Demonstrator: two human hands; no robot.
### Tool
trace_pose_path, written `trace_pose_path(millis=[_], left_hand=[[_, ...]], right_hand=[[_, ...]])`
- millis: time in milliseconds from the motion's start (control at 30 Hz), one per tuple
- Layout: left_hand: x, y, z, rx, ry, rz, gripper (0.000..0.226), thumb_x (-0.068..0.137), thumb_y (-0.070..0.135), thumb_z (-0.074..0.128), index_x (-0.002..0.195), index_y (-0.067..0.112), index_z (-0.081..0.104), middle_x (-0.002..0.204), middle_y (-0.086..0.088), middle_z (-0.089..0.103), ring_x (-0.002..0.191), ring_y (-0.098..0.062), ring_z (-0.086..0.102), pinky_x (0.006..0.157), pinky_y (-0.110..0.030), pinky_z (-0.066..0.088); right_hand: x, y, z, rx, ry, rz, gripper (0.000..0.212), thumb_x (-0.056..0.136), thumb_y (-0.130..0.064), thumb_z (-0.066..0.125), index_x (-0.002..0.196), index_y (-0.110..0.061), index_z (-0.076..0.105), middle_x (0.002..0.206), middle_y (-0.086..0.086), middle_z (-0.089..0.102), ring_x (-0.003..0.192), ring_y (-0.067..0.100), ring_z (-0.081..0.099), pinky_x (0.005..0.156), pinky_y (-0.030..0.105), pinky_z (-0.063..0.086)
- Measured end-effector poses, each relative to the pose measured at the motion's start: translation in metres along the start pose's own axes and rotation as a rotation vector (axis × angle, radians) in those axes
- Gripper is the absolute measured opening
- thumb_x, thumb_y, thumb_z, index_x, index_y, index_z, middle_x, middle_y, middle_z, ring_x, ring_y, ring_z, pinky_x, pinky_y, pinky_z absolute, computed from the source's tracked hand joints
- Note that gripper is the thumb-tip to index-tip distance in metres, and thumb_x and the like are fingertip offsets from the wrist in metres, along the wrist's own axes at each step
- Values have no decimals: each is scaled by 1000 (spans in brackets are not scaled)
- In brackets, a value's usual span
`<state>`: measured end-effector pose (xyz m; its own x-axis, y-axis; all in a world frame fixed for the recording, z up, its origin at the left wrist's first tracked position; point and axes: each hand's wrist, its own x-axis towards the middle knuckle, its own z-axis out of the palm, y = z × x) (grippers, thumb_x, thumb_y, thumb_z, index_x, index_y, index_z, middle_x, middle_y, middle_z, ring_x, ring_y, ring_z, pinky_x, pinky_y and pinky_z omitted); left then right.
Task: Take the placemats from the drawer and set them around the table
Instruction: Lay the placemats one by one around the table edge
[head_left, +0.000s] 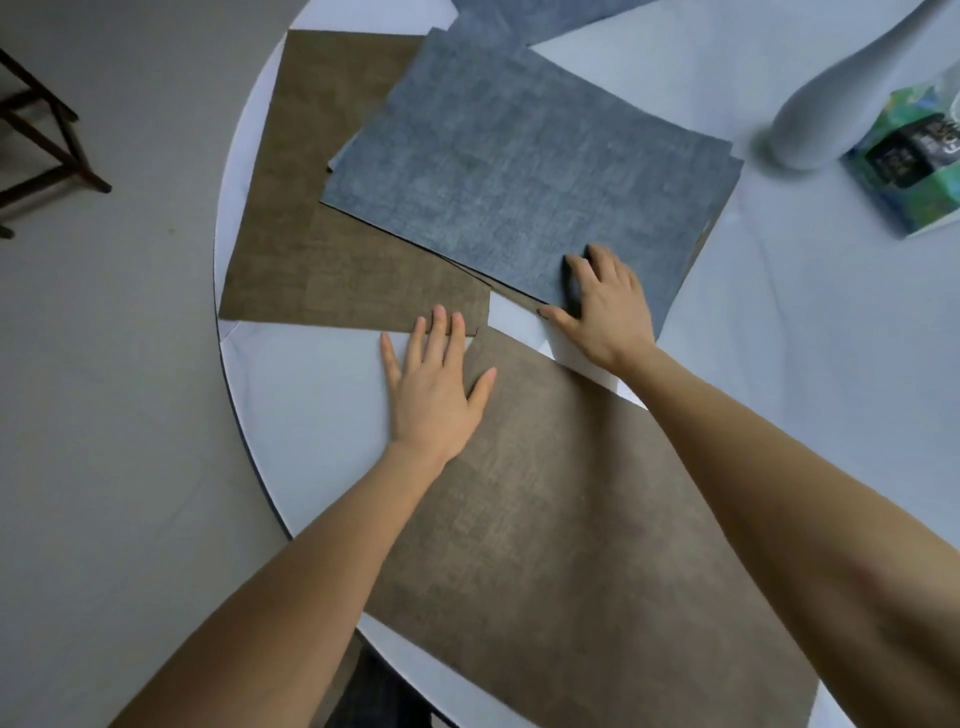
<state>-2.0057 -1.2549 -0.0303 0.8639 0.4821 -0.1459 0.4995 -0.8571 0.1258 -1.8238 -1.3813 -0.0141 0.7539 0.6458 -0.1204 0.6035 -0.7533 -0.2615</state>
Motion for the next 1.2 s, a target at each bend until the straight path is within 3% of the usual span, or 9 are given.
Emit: trace_pose_path(millis=[167,233,333,467,700,833,933,1033,1200], left_hand=[[6,-11,-10,2,-28,87,76,90,60,21,149,13,32,155,-10,31,141,-31,31,118,-57,11],[6,-10,-12,-37,-22,78,73,92,58,29,149,13,34,155,-11,31,140,-32,32,118,-53,16],[8,-11,-19,-49,-75,79,70,94,54,42,151,15,28,158,-9,25,141,-30,26,118,-48,17],[21,-19,-41,-45,-116,105,66,95,46,48,151,19,27,157,-4,24,142,-25,21,120,-41,15],[34,-22,-116,58,207,170,97,84,42,67,155,16,6,162,-10,2,149,-32,-5,120,-47,0],[21,-11,-154,71,324,313,68,85,27,66,146,13,40,151,-11,40,144,-31,27,118,-43,23],[-6,14,-180,97,249,321,26,96,28,51,116,25,67,111,-5,70,108,-30,63,80,-34,47],[-43,47,-197,124,268,463,23,98,29,47,103,26,69,95,-5,72,91,-33,67,62,-31,39],[-115,114,-209,-35,192,692,14,91,14,52,84,19,63,78,-9,66,72,-33,62,57,-33,43]], right_hand=[[10,3,0,-140,66,-89,51,92,-49,49,128,-13,50,127,18,49,115,38,46,92,46,42],[12,2,0,-218,90,-197,38,95,-37,44,112,-6,56,106,20,57,95,38,56,67,43,51],[18,-5,-8,-431,36,-363,20,88,-8,54,105,1,53,81,21,56,69,34,58,40,32,39],[26,-23,-34,-339,-59,-214,29,90,0,42,117,-6,51,99,21,61,89,38,60,62,40,43],[-26,-15,-112,-132,138,-244,51,84,8,46,126,-18,59,110,14,68,94,38,65,78,42,53],[-100,-7,-153,-98,226,-259,58,77,13,51,127,-16,60,116,11,68,91,36,67,72,38,53],[-158,-4,-170,-84,330,-172,56,76,12,53,123,-16,63,120,8,67,97,31,68,79,39,56],[-219,5,-182,2,473,38,52,76,14,50,120,-11,64,117,11,68,100,33,66,86,41,53],[-330,29,-205,-18,503,378,36,83,6,45,114,-7,60,96,23,68,86,41,63,71,39,46]])
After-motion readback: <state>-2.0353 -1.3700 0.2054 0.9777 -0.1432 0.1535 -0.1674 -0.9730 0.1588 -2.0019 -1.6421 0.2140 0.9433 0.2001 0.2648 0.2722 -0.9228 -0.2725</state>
